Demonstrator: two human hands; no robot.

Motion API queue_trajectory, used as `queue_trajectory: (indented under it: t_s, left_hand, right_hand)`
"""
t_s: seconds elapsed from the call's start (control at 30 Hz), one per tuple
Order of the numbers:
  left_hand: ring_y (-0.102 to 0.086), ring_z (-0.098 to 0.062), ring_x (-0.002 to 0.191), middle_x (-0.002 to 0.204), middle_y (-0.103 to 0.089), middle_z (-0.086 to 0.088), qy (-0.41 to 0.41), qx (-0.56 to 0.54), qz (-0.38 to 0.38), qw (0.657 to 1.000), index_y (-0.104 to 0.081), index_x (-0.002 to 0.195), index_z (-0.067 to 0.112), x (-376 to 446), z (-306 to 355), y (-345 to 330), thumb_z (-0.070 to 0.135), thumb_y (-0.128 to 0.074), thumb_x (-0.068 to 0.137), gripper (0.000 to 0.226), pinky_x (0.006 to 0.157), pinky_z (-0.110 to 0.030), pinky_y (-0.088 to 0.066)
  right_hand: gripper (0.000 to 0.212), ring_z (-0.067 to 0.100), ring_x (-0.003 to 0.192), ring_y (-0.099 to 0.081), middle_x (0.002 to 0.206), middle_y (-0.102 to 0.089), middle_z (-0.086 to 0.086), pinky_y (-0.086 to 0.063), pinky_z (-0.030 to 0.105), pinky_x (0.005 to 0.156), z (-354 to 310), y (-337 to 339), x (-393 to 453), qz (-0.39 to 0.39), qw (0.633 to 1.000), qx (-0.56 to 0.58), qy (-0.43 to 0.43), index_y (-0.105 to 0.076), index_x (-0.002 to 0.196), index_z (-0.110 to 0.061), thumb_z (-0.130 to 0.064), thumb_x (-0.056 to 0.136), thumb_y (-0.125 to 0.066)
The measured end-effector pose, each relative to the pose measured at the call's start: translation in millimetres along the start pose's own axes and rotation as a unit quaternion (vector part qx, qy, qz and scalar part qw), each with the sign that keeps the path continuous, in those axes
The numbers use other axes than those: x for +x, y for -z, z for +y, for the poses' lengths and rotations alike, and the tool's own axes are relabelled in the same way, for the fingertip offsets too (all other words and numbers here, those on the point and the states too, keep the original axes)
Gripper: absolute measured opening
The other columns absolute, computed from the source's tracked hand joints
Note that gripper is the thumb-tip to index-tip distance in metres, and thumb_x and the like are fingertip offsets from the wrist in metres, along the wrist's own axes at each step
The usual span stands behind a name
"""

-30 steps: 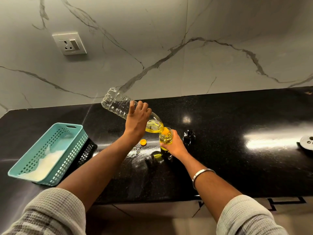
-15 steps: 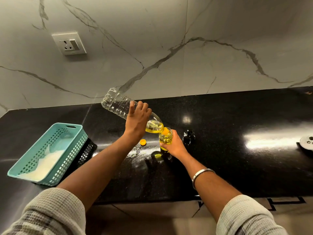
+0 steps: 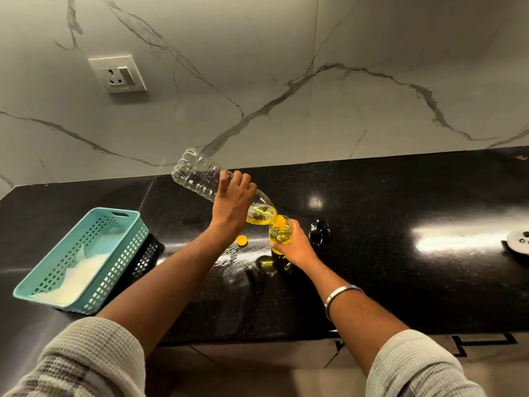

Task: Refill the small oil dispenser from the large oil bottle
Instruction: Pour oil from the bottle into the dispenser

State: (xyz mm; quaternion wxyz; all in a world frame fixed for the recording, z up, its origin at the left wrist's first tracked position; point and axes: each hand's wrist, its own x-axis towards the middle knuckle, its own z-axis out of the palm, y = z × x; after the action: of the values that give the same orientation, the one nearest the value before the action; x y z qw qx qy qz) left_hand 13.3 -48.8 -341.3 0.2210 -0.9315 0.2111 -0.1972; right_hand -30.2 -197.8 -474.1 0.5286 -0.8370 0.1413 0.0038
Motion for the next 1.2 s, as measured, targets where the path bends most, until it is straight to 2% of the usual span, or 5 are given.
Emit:
queue_trajectory:
  t_s: [0.37,0.53,0.83,1.2]
  left_hand:
    - [-0.041,-0.021,0.126,0.120,-0.047,0.002,-0.002,-0.004,-0.009,1.000,-0.053,0.115,0.027,0.3,-0.6,-0.6,0.017,-0.074,0.073,0.048,0.101,-0.042,-0.006]
    - [-0.045,-0.020,0.121,0.114,-0.050,0.004,-0.002,-0.011,0.003,1.000,-0.056,0.110,0.029,0.8,-0.6,-1.5,0.016,-0.076,0.069,0.047,0.102,-0.041,-0.008]
    - [-0.044,-0.019,0.123,0.116,-0.049,0.004,0.001,-0.002,-0.003,1.000,-0.055,0.112,0.030,0.0,0.6,-1.3,0.019,-0.075,0.072,0.046,0.102,-0.041,-0.006]
    - [-0.043,-0.020,0.125,0.119,-0.049,0.004,0.000,0.001,-0.005,1.000,-0.054,0.115,0.029,0.0,0.2,1.3,0.019,-0.074,0.073,0.047,0.102,-0.041,-0.004]
  right_hand:
    - [0.071,0.021,0.117,-0.054,0.128,-0.052,0.003,-0.044,0.043,0.103,-0.1,-0.3,-0.8,0.005,1.000,0.001,0.000,-0.041,0.130,-0.021,-0.019,0.072,-0.082]
    - [0.069,0.020,0.115,-0.053,0.127,-0.052,0.004,-0.044,0.035,0.100,-1.8,1.4,-2.0,-0.001,1.000,0.006,0.005,-0.041,0.131,-0.019,-0.017,0.074,-0.080]
    - [0.068,0.019,0.115,-0.053,0.127,-0.052,0.004,-0.043,0.033,0.099,-2.9,2.3,-3.4,0.002,1.000,0.007,0.005,-0.042,0.130,-0.018,-0.016,0.074,-0.081]
    - [0.071,0.021,0.117,-0.053,0.129,-0.052,0.005,-0.044,0.039,0.103,-1.6,1.0,-2.2,0.003,1.000,0.001,0.004,-0.041,0.131,-0.019,-0.017,0.073,-0.081]
